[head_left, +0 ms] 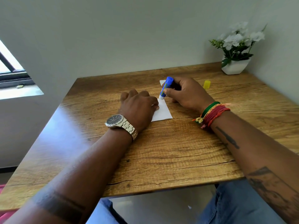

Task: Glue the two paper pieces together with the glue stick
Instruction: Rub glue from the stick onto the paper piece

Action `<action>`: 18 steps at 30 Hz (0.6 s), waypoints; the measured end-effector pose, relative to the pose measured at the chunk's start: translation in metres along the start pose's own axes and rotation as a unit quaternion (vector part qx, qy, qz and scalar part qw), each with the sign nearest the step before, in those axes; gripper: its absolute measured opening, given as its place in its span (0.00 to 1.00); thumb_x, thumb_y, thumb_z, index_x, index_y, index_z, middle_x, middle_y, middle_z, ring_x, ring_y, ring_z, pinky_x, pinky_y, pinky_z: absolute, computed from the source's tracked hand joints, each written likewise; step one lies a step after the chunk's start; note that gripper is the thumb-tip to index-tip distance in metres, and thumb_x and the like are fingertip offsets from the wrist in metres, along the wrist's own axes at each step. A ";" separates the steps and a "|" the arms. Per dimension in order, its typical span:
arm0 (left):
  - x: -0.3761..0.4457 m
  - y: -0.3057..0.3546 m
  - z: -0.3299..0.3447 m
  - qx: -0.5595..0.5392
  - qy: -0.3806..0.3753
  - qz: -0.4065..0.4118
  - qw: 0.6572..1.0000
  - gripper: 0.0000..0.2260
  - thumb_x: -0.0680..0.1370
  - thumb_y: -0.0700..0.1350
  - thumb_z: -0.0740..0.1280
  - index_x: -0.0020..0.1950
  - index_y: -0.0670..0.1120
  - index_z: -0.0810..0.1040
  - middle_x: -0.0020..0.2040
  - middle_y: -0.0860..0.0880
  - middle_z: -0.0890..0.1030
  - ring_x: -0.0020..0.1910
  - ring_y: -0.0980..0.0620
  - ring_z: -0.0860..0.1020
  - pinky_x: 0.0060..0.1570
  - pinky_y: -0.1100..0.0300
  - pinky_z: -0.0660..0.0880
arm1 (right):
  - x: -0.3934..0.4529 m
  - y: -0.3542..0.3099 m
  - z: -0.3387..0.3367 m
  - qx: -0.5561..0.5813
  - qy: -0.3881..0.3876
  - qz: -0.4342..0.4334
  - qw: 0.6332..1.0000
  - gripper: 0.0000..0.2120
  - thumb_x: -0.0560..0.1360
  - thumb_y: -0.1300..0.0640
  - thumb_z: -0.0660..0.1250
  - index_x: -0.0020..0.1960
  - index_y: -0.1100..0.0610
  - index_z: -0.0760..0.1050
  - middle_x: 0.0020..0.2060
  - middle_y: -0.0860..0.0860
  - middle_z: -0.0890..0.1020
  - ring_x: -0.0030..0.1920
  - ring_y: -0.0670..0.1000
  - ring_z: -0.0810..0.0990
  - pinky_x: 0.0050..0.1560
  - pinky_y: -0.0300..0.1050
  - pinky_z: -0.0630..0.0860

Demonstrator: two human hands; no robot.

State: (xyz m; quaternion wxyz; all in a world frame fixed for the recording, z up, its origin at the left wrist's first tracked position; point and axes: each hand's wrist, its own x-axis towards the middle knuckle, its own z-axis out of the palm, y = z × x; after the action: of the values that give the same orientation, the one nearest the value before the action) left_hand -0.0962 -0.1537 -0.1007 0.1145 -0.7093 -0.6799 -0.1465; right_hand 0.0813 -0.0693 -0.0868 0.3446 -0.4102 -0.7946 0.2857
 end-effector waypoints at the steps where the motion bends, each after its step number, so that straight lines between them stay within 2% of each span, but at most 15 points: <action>1: 0.000 0.000 0.000 0.000 0.000 0.000 1.000 0.10 0.81 0.57 0.63 0.58 0.61 0.82 0.59 0.54 0.81 0.60 0.41 0.73 0.58 0.47 0.60 | 0.001 0.000 0.001 -0.013 0.001 -0.004 1.000 0.08 0.79 0.53 0.70 0.56 0.54 0.83 0.44 0.54 0.85 0.41 0.51 0.80 0.49 0.50 0.78; 5: 0.000 -0.001 -0.002 -0.010 -0.014 -0.008 1.000 0.11 0.81 0.57 0.62 0.59 0.62 0.82 0.61 0.54 0.80 0.62 0.41 0.72 0.59 0.47 0.60 | 0.005 0.002 0.007 -0.061 0.006 -0.011 0.998 0.10 0.78 0.52 0.70 0.57 0.54 0.83 0.44 0.50 0.84 0.45 0.51 0.81 0.46 0.45 0.75; 9: 0.000 0.000 -0.004 -0.009 -0.021 -0.012 1.000 0.11 0.81 0.58 0.62 0.59 0.62 0.82 0.61 0.54 0.80 0.63 0.41 0.72 0.60 0.47 0.61 | 0.009 0.004 0.009 -0.084 0.007 -0.017 0.996 0.09 0.78 0.51 0.70 0.57 0.52 0.82 0.38 0.41 0.79 0.38 0.41 0.76 0.38 0.36 0.69; 14: 0.000 0.000 -0.005 -0.009 -0.026 -0.016 0.999 0.12 0.81 0.58 0.62 0.60 0.62 0.82 0.62 0.55 0.80 0.64 0.41 0.72 0.61 0.47 0.61 | 0.009 0.004 0.011 -0.117 -0.011 -0.028 0.993 0.09 0.78 0.51 0.69 0.56 0.53 0.82 0.40 0.45 0.79 0.36 0.41 0.73 0.36 0.36 0.65; 18: 0.000 -0.001 -0.007 -0.012 -0.028 -0.019 0.999 0.12 0.81 0.58 0.62 0.61 0.62 0.82 0.62 0.55 0.80 0.64 0.41 0.71 0.62 0.46 0.61 | 0.007 0.001 0.008 -0.122 -0.024 -0.032 0.992 0.09 0.77 0.50 0.69 0.54 0.53 0.82 0.39 0.46 0.80 0.37 0.43 0.74 0.37 0.37 0.67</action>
State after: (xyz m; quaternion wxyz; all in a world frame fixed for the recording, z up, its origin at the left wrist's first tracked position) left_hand -0.0979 -0.1563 -0.0947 0.0840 -0.7014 -0.6945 -0.1368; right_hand 0.0724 -0.0647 -0.0903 0.2824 -0.4162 -0.8442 0.1852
